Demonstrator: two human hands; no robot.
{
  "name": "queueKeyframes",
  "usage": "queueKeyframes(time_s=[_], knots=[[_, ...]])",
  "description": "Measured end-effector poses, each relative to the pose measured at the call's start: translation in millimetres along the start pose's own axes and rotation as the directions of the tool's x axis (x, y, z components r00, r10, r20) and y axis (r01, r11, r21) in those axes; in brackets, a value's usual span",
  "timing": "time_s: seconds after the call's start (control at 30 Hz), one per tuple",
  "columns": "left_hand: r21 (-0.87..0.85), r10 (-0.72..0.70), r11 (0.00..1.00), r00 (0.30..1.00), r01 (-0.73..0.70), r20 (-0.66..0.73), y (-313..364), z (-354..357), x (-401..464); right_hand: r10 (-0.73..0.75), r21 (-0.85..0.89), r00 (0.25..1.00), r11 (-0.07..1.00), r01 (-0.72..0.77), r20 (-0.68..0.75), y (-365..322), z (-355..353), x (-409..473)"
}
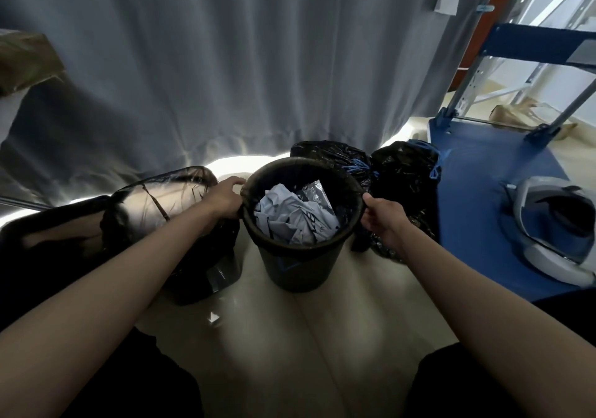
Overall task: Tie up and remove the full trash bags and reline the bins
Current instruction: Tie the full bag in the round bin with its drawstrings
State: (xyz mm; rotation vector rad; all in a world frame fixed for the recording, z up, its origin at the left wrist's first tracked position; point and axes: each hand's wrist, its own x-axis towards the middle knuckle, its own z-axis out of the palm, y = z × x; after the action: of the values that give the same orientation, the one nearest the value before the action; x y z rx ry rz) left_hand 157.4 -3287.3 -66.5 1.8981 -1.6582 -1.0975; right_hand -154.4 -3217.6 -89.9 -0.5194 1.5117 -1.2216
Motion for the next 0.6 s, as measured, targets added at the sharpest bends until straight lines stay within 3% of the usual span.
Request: queueKeyframes(time_s=[0.23, 0.47, 0.6], knots=[[0.136, -0.037, 0.990, 0.998, 0.044, -0.052, -3, 10, -2, -0.024, 0.048, 1.000, 0.999, 0.024, 0.011, 1, -6, -2], [-0.094, -0.119, 0.988, 0.992, 0.123, 0.044, -1, 17, -14, 0.055, 0.084, 0.994, 0.994, -0.063, 0.093, 1, -14, -9], [-0.133, -0.143, 0.981, 0.990, 0.143, 0.015, -1, 23, -19, 0.123, 0.011, 0.978, 0.992, -0.126, 0.169, 6, -15, -14]])
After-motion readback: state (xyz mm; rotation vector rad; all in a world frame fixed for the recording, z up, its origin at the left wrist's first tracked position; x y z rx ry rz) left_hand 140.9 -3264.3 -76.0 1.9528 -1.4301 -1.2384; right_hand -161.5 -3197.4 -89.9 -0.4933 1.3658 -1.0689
